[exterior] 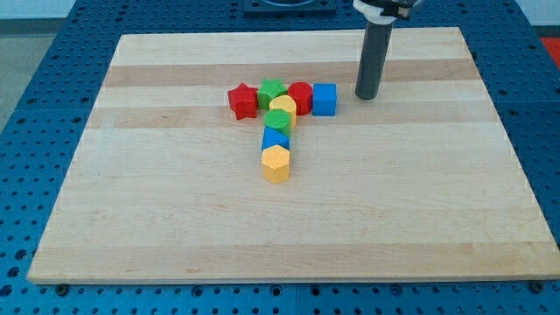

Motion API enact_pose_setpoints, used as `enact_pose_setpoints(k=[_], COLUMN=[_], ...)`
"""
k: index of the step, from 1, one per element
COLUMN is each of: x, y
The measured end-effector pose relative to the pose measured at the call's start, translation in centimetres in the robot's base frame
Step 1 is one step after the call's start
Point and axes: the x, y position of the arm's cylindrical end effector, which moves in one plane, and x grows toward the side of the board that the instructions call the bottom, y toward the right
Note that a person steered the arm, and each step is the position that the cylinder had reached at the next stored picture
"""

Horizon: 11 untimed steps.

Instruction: Place your arm at the bottom of the blue cube

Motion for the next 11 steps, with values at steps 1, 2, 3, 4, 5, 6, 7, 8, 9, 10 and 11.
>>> enact_pose_setpoints(k=[1, 2, 3, 4, 5, 6, 7, 8, 9, 10, 11], x=[0.2, 1.5, 3.0, 3.6, 4.5, 4.8, 5.2, 5.2, 5.2, 5.3, 5.5], y=[-0.1, -0.2, -0.2, -0.8, -1.3, -1.9, -2.0, -2.0, -2.0, -2.8, -5.3])
